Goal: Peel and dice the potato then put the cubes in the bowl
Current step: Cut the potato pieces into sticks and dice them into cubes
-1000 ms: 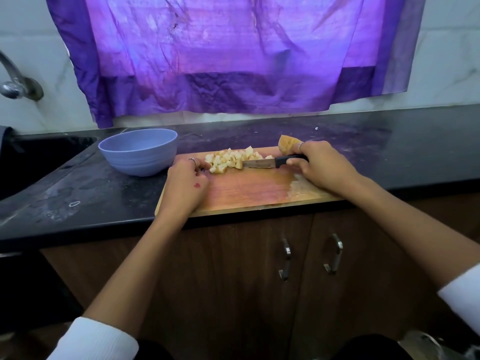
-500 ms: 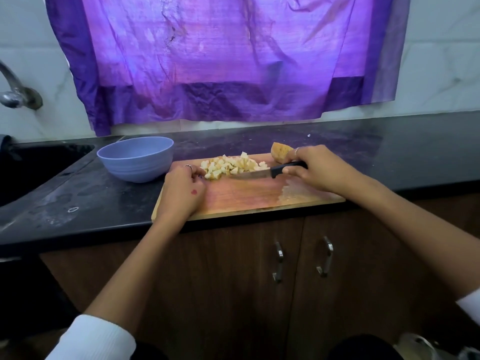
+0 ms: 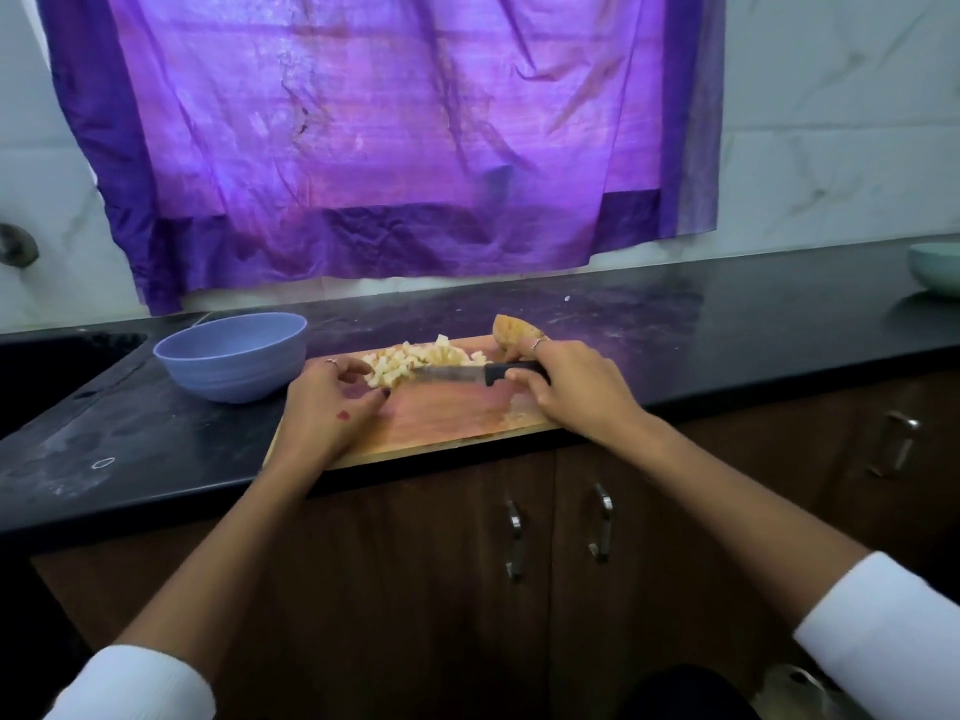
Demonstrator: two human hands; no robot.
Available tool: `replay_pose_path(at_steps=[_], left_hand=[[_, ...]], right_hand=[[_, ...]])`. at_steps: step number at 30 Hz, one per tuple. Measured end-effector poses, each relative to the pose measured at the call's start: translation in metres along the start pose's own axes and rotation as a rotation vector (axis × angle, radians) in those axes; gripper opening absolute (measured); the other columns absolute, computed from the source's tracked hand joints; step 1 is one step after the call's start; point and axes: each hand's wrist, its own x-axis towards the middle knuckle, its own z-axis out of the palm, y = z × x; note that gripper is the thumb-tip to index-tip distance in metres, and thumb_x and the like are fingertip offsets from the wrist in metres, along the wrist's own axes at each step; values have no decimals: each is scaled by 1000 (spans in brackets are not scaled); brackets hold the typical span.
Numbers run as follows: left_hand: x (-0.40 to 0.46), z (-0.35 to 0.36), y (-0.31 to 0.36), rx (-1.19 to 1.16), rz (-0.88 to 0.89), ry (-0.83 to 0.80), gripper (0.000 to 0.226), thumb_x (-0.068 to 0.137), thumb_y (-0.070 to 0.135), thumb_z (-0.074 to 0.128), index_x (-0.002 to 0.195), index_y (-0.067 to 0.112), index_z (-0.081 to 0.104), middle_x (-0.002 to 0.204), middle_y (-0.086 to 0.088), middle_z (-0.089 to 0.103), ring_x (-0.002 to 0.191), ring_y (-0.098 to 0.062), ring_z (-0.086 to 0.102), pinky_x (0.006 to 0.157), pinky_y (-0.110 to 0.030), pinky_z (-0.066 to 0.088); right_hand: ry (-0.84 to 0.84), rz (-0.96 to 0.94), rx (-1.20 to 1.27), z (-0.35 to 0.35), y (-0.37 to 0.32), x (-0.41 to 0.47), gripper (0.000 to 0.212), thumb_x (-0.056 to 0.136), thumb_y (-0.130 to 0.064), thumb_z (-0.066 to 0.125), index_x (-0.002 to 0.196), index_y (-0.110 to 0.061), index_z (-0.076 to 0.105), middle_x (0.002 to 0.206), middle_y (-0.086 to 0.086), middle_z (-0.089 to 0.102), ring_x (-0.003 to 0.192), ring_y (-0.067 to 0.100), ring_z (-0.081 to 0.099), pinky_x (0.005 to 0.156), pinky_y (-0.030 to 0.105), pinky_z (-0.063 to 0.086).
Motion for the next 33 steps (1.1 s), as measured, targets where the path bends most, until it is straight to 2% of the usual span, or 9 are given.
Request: replay_pose_path(at_steps=[3, 8, 12, 15, 18, 20, 25, 29, 33], left_hand=[[-3, -10, 7, 0, 20, -14, 26, 90, 23, 64, 114, 12, 65, 108, -5, 64, 91, -13, 55, 78, -27, 42], [7, -22, 40, 125, 203, 6, 36, 87, 26, 68, 119, 8, 63, 109, -10, 67, 100, -23, 61, 85, -33, 43], [31, 14, 78, 285, 273, -227, 62, 84, 49, 65, 132, 10, 55, 119, -9, 66, 112, -24, 60, 92, -30, 43], [51, 56, 95, 455, 204, -317, 99, 73, 75, 57, 146, 12, 36, 141, -8, 51, 129, -29, 48, 105, -44, 39], [62, 91, 102, 517, 131, -322, 107, 75, 80, 48, 153, 15, 13, 142, -10, 49, 134, -30, 41, 111, -51, 23], [69, 103, 104, 490, 119, -310, 108, 75, 81, 45, 153, 14, 10, 139, -9, 51, 135, -29, 39, 111, -54, 15], [79, 117, 104, 483, 217, -281, 82, 77, 77, 49, 131, 15, 48, 130, 2, 58, 124, -25, 50, 110, -56, 19], [89, 128, 105, 451, 224, -279, 72, 76, 71, 58, 120, 17, 43, 91, 7, 55, 107, -26, 56, 105, -50, 31], [112, 129, 106, 327, 203, -440, 67, 69, 60, 73, 112, 22, 38, 98, 0, 61, 92, -22, 59, 86, -41, 50]], right_hand=[[34, 44, 19, -3, 11, -1, 27, 92, -38, 57, 118, -33, 61, 120, 1, 64, 112, 24, 57, 83, 36, 45], [417, 362, 438, -7, 47, 8, 18, 92, -27, 60, 105, -17, 67, 104, 4, 70, 102, 25, 62, 84, 34, 47], [305, 432, 707, 5, 55, 16, 20, 94, -20, 57, 113, -14, 58, 103, 2, 65, 102, 23, 62, 89, 35, 48], [253, 374, 679, 17, 57, 11, 28, 94, -18, 58, 121, -12, 57, 108, 0, 64, 103, 16, 59, 86, 26, 44], [370, 302, 611, 25, 63, 3, 31, 93, -16, 59, 124, -11, 58, 111, 2, 65, 103, 17, 58, 78, 19, 37], [448, 281, 589, 26, 63, 3, 29, 92, -14, 60, 122, -10, 59, 110, 4, 66, 103, 20, 59, 76, 18, 35], [405, 254, 633, 26, 66, 3, 29, 93, -16, 59, 122, -12, 58, 109, 2, 65, 103, 21, 59, 79, 22, 39], [398, 240, 640, 27, 69, 2, 29, 94, -19, 58, 123, -15, 57, 103, -7, 59, 100, 14, 57, 78, 19, 37], [402, 224, 637, 28, 69, 4, 29, 94, -19, 57, 123, -15, 56, 99, -12, 53, 93, 5, 50, 79, 19, 38]])
